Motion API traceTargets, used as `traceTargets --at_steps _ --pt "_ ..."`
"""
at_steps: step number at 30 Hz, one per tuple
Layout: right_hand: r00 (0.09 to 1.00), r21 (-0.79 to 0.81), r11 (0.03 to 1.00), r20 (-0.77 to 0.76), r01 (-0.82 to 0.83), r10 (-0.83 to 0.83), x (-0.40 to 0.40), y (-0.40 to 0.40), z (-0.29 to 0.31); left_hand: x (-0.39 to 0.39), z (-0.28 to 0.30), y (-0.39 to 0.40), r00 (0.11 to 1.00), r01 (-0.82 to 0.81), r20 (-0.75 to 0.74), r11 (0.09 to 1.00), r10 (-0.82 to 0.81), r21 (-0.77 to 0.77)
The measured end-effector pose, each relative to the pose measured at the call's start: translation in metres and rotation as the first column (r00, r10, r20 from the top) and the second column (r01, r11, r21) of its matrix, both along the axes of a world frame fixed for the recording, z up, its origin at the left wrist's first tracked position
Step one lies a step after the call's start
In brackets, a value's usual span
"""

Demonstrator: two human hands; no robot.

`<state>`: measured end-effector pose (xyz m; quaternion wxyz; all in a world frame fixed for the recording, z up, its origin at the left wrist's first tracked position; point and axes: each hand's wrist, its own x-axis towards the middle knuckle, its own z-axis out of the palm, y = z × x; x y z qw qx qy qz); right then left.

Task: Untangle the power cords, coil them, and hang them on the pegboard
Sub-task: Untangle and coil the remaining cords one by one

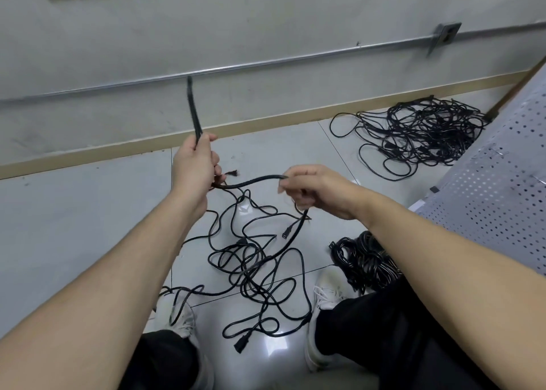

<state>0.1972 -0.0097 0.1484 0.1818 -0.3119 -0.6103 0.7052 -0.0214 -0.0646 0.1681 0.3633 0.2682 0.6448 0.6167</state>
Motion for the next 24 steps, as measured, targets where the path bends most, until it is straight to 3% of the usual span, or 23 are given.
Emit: traceTargets --at_steps 2,5,10,13,18,24 --pt "0.993 0.066 0.992 -0.069 0.103 -0.099 -0.001 0.001 0.004 0.005 -0.003 0.0 0.995 0.054 -0.076 0.998 -0.057 -0.04" --pt "0.954 0.281 0.913 -0.033 0.296 -0.299 -0.003 -0.003 0.005 0.012 -0.001 -0.002 0.977 0.089 -0.191 0.995 -0.095 -0.04" --pt "0.902 0.467 0.796 -0.008 0.386 -0.432 -0.008 -0.004 0.002 0.019 -0.001 -0.005 0.925 0.19 -0.314 0.977 -0.213 -0.1" --pt "0.846 0.441 0.747 -0.058 0.498 -0.53 -0.01 0.004 0.008 0.028 -0.009 -0.01 0.835 0.291 -0.416 0.931 -0.36 -0.221" --pt "0.849 0.332 0.801 0.003 0.498 -0.529 0.0 0.011 0.01 0.04 -0.014 -0.017 0.87 0.42 -0.174 0.878 -0.462 -0.231" --pt "0.854 0.292 0.815 -0.014 0.501 -0.52 -0.003 0.009 0.009 0.052 -0.013 -0.02 0.725 0.574 -0.199 0.738 -0.659 -0.356"
